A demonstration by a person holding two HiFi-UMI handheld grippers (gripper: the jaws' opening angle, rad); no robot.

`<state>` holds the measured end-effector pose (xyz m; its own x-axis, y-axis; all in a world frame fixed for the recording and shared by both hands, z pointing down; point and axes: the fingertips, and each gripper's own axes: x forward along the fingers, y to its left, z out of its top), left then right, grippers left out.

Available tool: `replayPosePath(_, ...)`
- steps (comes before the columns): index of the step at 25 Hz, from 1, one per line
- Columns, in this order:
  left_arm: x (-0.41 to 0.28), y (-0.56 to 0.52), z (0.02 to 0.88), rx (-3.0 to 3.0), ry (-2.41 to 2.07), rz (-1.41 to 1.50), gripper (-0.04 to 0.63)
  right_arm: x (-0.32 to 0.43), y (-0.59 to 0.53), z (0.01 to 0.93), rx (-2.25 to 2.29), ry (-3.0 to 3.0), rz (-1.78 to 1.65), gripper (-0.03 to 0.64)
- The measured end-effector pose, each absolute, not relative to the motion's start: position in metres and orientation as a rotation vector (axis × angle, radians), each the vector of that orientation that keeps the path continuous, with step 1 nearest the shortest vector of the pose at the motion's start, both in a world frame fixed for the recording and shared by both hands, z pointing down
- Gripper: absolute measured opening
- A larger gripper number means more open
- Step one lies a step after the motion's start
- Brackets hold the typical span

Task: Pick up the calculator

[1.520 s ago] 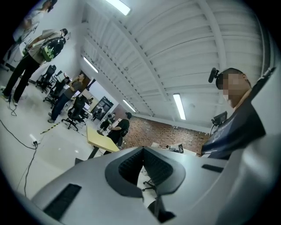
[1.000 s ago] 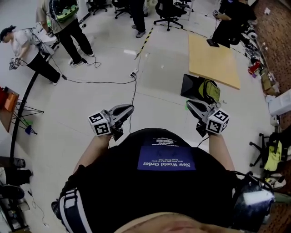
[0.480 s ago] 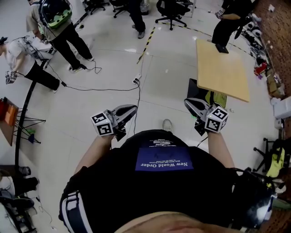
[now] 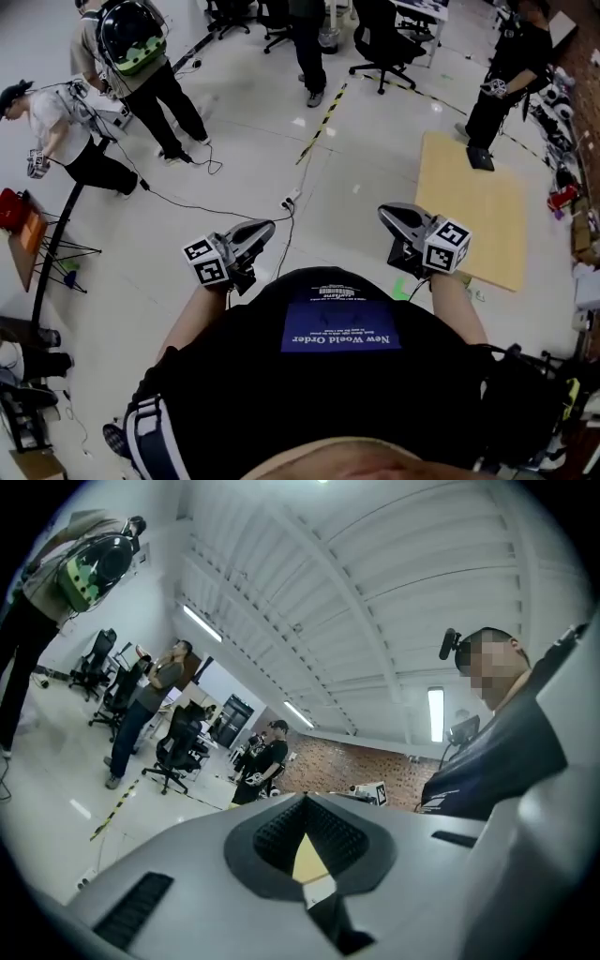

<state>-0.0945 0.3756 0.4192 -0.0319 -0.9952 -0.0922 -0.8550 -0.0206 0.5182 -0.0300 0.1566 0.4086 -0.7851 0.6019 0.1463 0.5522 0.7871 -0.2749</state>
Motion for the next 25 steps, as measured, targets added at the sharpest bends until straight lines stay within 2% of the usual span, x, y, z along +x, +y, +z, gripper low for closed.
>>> replayPosePath(8, -0.169, 0.292, 0.42, 1.998, -1.855, -0.627, 0.0, -0.098, 0.086, 0.422, -0.835, -2.759, 0.365, -0.015)
replayPosePath(18, -0.315, 0.17, 0.442, 2.247, -1.381, -0.595, 0.0, -0.179, 0.002, 0.421, -0.28, -2.89, 0.417, -0.015)
replayPosePath(25, -0.352, 0.055, 0.468, 2.398, -0.917, -0.428, 0.0, -0.162, -0.038, 0.433, 0.223, -2.908, 0.512, -0.015)
